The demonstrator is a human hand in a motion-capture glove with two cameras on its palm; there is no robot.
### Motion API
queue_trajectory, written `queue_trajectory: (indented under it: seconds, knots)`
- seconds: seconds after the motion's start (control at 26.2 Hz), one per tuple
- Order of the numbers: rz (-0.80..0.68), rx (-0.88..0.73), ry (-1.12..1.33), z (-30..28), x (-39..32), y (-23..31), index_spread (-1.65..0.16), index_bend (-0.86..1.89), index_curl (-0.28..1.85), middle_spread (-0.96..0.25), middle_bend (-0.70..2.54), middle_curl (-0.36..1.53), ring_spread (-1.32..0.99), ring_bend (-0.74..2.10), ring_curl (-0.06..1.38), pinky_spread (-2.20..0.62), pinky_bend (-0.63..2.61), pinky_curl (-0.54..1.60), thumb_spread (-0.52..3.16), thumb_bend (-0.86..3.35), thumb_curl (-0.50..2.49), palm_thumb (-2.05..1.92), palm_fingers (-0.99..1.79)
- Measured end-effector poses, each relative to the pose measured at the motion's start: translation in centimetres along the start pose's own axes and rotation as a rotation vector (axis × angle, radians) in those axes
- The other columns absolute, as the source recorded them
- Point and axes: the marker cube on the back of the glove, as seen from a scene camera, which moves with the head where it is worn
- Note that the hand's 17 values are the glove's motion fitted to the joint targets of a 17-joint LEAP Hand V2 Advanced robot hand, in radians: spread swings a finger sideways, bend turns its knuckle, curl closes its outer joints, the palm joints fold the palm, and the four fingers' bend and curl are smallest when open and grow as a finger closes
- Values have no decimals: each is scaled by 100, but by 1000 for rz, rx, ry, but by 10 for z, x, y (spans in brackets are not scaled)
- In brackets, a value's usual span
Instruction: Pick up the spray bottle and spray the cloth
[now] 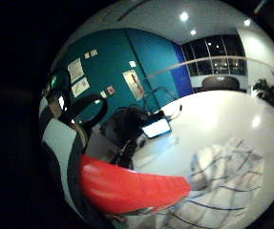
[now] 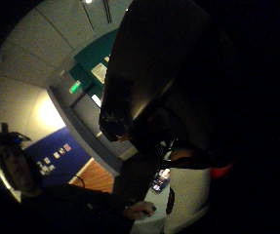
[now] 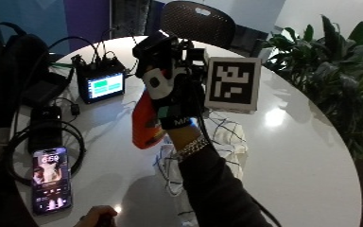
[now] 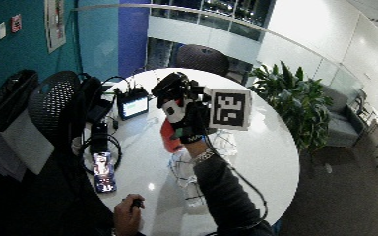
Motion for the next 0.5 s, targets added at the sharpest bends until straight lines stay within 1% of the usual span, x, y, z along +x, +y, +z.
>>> queue_trajectory:
  seconds: [0.11,0.3,0.5]
  knots:
    - [60,10,-58,18,13,9,-28,18,53,-20,66,54,-18,77,47,-30,62,44,96,-2,60,82,135]
    - [138,-23,-66,41,35,28,-28,18,54,-20,66,53,-17,76,46,-30,62,44,98,-2,60,83,135]
    - [160,-33,-75,45,43,28,-28,17,53,-19,66,53,-17,75,47,-29,61,44,100,-2,59,84,134]
